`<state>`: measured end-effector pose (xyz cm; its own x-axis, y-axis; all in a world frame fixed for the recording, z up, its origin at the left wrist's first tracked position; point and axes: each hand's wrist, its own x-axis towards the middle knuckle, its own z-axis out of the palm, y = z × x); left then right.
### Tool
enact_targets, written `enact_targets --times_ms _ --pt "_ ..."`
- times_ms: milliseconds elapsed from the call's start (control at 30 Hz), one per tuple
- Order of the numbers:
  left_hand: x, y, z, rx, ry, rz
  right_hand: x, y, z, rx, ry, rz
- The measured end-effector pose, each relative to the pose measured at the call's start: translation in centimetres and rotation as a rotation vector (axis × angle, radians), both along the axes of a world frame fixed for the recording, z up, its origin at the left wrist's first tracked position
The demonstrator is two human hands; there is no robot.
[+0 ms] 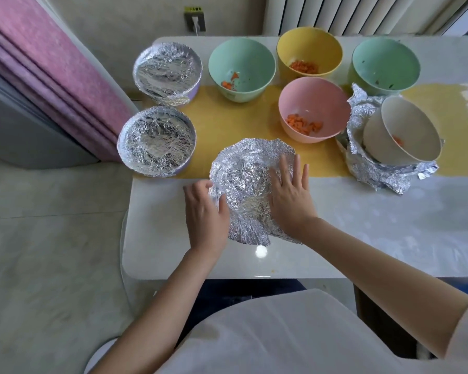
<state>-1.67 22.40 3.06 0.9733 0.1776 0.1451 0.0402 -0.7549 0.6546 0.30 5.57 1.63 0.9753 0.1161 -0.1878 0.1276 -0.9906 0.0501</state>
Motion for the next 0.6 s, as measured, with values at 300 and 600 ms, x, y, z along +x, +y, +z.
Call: enact_targets --times_ms 300,600 --pt "6.5 -1.9 -0.3 0.483 0.112 -0.68 0.1 0.2 -0.9 0.029 -0.067 0.0" --pt "7.2 -2.1 -1.6 0.405 -0.018 -0.556 2.1 0.4 0.3 0.347 -0.118 -0.187"
